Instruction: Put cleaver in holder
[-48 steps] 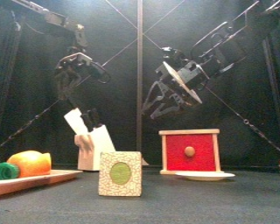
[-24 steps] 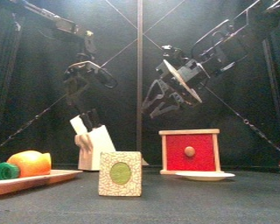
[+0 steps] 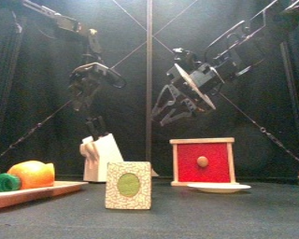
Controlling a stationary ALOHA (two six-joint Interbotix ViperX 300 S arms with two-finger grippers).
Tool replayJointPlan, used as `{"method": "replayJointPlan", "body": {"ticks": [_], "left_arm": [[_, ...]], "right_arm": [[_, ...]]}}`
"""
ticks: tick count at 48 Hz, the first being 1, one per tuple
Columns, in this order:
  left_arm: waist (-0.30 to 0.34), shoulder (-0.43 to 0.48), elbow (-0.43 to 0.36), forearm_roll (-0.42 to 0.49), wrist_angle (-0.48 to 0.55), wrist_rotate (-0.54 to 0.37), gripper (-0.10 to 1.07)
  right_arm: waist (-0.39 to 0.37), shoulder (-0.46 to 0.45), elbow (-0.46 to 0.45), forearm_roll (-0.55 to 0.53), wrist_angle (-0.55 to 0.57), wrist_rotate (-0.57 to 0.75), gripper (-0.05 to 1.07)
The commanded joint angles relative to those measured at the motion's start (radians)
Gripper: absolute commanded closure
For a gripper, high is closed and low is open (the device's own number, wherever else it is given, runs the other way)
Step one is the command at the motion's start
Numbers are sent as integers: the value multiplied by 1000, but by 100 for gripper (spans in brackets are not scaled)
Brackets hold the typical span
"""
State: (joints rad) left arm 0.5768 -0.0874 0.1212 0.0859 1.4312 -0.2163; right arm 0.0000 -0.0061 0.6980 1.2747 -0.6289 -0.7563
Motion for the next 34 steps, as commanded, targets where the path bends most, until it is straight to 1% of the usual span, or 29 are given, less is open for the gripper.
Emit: {"method": "replayJointPlan", "body": {"ticks": [1, 9, 16, 21, 25, 30, 34], "left_arm": [[0, -49, 2, 3, -31, -2, 11], [-2, -140, 81, 0, -97, -5, 11], [-5, -239, 181, -20, -161, -3, 11], [-12, -316, 262, -44, -225, -5, 11], [-28, -391, 364, -57, -313, -2, 11], [-29, -497, 471, -60, -436, -3, 11], [-31, -575, 537, -64, -502, -5, 11]], "right_arm": [[6, -41, -9, -2, -3, -2, 23], [21, -54, -9, -2, -3, -2, 23], [32, -55, -12, -2, -3, -2, 23], [40, -58, -15, -3, -5, -2, 23], [49, -60, -15, -2, -6, -2, 23], [58, -61, -17, -2, -6, 0, 23], [71, -63, -23, -2, -6, -2, 23]]}}
